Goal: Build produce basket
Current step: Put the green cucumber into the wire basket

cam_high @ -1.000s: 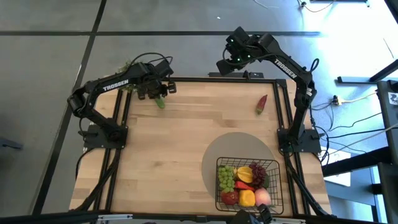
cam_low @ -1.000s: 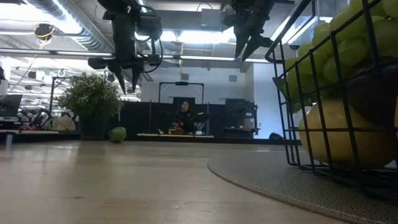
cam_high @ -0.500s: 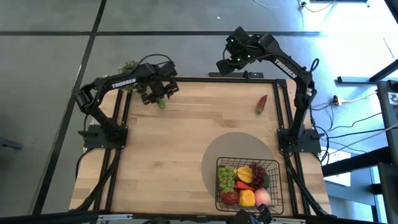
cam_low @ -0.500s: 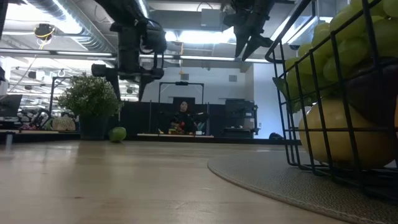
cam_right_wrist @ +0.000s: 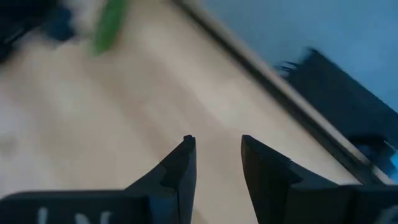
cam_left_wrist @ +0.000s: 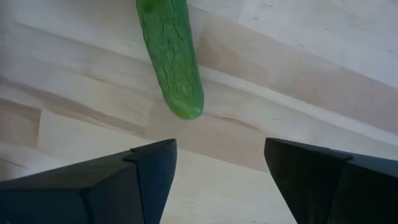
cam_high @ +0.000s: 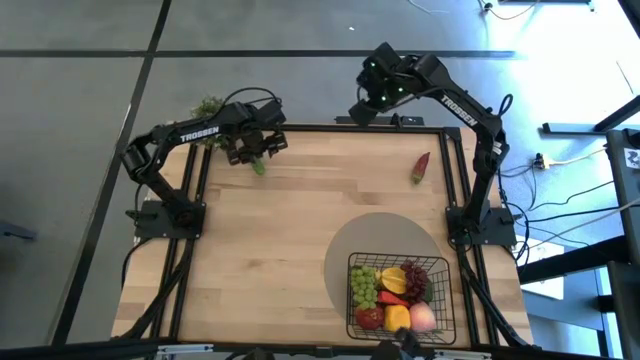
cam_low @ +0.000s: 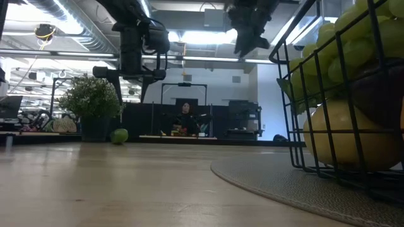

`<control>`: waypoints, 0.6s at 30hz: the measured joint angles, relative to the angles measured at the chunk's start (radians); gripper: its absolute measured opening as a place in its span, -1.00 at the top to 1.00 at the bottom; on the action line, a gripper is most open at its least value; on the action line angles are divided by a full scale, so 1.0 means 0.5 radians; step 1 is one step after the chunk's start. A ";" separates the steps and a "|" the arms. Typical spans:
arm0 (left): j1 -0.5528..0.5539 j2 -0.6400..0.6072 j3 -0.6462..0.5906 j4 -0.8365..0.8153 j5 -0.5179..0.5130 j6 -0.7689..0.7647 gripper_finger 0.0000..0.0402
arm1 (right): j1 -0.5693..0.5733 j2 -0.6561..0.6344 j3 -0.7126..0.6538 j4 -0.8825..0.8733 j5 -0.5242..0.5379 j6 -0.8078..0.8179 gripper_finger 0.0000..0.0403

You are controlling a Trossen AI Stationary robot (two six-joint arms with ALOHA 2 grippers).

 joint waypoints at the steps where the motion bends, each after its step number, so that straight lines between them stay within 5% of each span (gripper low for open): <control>1: 0.000 0.000 0.000 0.000 -0.008 0.000 -0.16 | 0.006 0.000 0.000 0.000 -0.112 -0.098 0.42; 7: 0.000 0.000 0.000 0.000 -0.052 0.000 -0.15 | 0.012 0.000 0.000 -0.031 -0.663 -0.705 0.42; 18: 0.000 0.000 0.000 0.000 -0.119 -0.002 -0.15 | 0.012 0.000 0.000 0.059 -0.608 -0.802 0.42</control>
